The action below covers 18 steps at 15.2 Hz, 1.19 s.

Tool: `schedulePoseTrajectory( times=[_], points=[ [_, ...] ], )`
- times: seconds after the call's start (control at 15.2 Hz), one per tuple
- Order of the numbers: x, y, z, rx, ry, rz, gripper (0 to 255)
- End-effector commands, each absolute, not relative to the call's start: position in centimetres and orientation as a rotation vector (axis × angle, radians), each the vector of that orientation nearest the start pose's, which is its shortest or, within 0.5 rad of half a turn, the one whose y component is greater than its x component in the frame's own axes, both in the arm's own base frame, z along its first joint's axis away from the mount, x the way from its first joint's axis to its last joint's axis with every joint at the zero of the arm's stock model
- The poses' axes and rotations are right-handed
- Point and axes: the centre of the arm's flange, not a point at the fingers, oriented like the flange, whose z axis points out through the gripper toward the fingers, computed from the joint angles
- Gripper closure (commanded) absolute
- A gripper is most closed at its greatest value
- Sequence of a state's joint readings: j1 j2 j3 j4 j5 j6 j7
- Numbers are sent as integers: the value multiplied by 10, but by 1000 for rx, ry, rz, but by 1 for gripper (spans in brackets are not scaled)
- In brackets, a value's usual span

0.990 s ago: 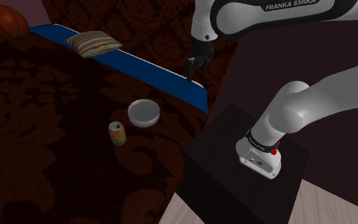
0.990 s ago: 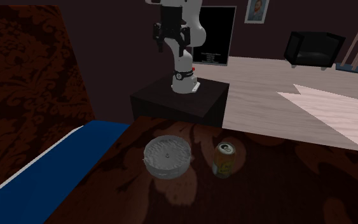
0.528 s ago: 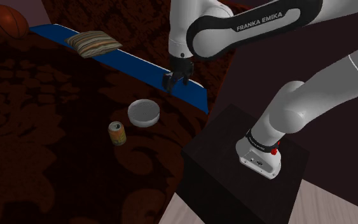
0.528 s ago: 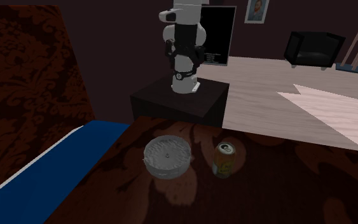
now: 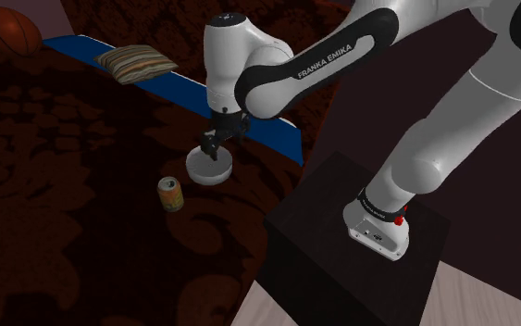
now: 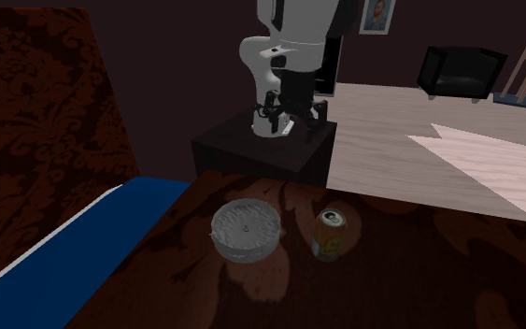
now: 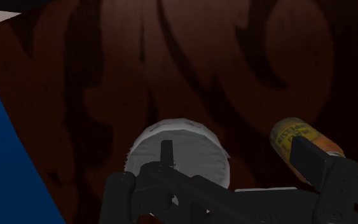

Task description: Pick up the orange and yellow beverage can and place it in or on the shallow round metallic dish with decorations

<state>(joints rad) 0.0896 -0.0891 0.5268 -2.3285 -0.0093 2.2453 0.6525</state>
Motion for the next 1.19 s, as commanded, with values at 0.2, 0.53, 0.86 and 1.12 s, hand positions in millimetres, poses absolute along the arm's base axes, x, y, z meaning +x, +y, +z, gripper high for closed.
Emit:
schedulePoseTrajectory(
  times=[0.2, 0.53, 0.86, 1.12],
  points=[
    [429, 335, 337, -3179, 75, -63, 0],
    [453, 385, 304, -3173, 95, -84, 0],
    [479, 434, 272, -3167, 116, -104, 0],
    [481, 436, 255, -3166, 116, -105, 0]
  ],
)
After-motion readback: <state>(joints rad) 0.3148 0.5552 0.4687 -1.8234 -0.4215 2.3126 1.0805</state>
